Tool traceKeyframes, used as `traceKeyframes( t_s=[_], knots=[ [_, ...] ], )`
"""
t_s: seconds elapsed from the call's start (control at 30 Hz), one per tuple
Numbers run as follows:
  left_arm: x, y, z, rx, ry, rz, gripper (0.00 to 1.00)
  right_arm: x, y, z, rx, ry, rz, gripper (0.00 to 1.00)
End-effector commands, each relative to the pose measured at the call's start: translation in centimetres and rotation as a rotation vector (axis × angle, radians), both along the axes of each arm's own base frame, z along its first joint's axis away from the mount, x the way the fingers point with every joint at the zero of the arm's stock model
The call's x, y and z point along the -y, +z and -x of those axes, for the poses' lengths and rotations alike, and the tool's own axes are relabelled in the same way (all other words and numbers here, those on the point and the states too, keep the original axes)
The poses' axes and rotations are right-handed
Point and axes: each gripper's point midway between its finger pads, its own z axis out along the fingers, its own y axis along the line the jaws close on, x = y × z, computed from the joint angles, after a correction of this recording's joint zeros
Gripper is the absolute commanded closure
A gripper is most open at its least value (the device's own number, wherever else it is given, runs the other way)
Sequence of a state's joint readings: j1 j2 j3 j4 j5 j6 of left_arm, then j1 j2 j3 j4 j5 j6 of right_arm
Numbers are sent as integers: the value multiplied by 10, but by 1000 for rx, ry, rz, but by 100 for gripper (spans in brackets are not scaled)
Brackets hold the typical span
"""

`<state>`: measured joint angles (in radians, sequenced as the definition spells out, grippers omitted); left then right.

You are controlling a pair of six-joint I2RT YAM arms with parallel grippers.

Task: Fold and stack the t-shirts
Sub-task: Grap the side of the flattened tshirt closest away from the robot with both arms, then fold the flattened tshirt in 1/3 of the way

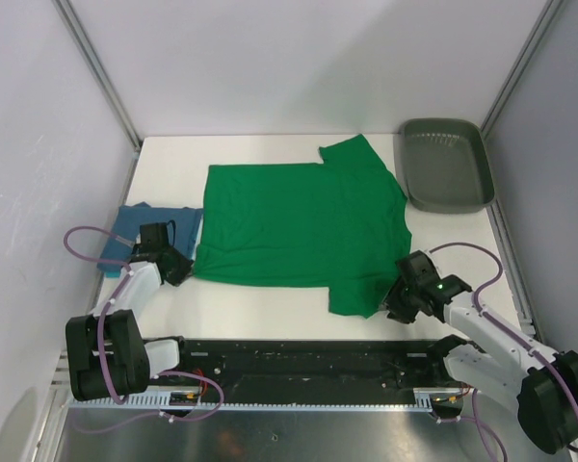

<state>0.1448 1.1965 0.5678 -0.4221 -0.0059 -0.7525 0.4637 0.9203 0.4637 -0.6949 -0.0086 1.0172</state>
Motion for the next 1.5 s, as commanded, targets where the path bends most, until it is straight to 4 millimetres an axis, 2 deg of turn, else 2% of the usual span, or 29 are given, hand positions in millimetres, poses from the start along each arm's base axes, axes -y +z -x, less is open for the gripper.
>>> traceKeyframes(
  t_s=[0.0, 0.4, 0.47, 0.6, 0.7, 0.9, 1.1, 1.3, 1.47],
  knots=[
    [-4, 5, -3, 29, 23, -14, 100, -7, -4, -9, 33, -26, -28, 60],
    [-4, 2, -1, 17, 21, -14, 100, -3, -18, -22, 96, -72, 5, 63],
    [-3, 2, -1, 15, 21, -10, 100, -2, -20, -22, 100, -75, 16, 69],
    [-2, 2, -1, 19, 20, -6, 100, 1, -19, -20, 94, -80, 25, 94],
    [-2, 5, 0, 34, 24, -8, 100, 3, -11, -15, 83, -74, 32, 99],
    [-1, 11, 7, 69, 43, -11, 100, 6, 20, -5, 112, -55, 7, 100],
    [3, 13, 20, 77, 32, -15, 100, 7, 40, 2, 116, -28, -4, 100],
    [8, 25, 28, 110, 18, -18, 100, 12, 59, -6, 148, -9, 38, 100],
    [8, 36, 26, 139, 17, -46, 100, 15, 74, -24, 194, 12, 103, 100]
  ],
)
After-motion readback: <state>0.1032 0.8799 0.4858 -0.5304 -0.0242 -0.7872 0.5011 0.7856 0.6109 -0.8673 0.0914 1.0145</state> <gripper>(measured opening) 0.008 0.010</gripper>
